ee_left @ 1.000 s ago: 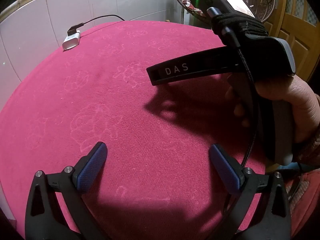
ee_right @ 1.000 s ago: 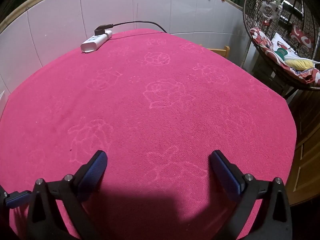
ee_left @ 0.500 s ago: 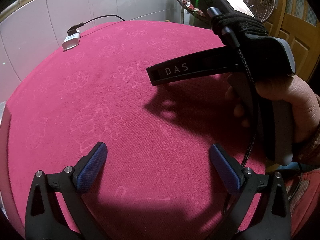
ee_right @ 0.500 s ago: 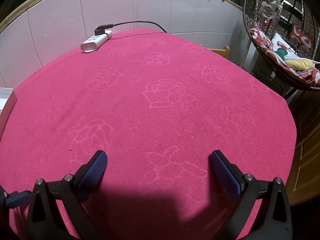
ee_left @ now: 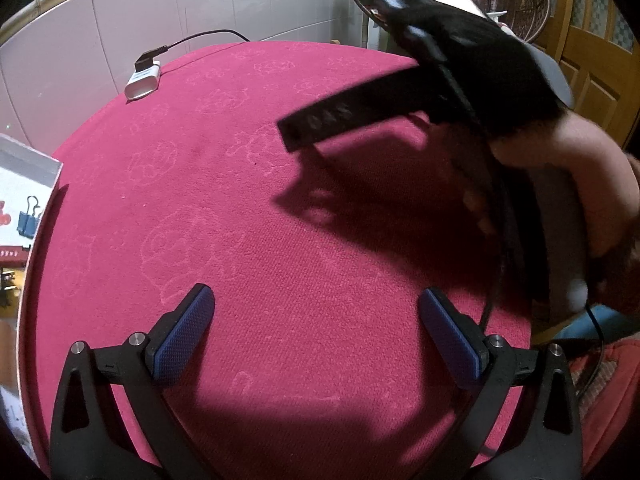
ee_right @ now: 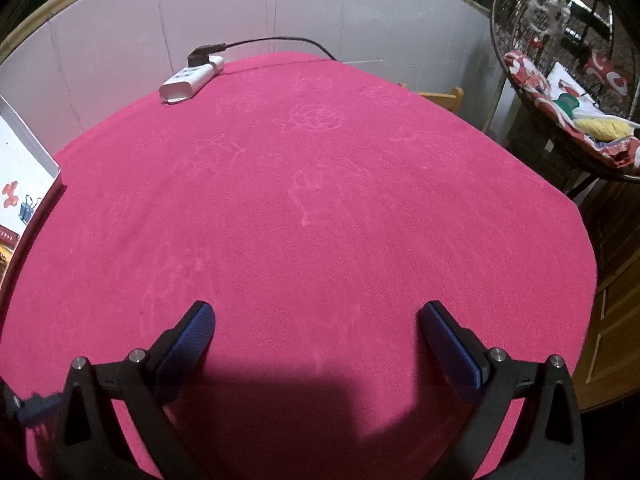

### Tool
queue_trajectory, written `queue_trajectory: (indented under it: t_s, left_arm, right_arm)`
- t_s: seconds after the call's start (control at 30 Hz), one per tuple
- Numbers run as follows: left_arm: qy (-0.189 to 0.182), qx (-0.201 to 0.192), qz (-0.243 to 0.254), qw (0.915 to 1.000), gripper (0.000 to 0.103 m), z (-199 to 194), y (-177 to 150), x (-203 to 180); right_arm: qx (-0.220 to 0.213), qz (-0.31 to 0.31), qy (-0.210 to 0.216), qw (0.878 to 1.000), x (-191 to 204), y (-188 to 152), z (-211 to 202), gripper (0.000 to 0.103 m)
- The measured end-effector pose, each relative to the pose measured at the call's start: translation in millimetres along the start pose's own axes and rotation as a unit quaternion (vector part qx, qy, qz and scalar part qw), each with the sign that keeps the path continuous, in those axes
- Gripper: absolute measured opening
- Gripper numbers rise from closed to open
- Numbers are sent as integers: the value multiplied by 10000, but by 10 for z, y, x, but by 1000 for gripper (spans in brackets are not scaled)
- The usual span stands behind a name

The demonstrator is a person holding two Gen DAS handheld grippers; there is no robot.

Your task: Organize rigid objects

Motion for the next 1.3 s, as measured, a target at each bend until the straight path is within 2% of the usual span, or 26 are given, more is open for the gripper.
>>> queue_trajectory:
  t_s: [0.33,1.3]
  left_arm:
    - [6,1,4,10000,103,12,3,-11]
    - [8,1,3,10000,103,-20,0,-12]
  right_arm:
    - [-241,-275,388,9986,310,400,224,103]
    - [-198,-345,296,9988,318,423,269,103]
Point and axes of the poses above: each gripper's, at about its wrist camera, not at the fingertips, and z roughly the way its jaws point, x to its left, y to its top, the point moved 6 cm from there along z, roughly the way its jaws point, and after that the axes turned 6 degrees about -z, right-handed, at the moved point
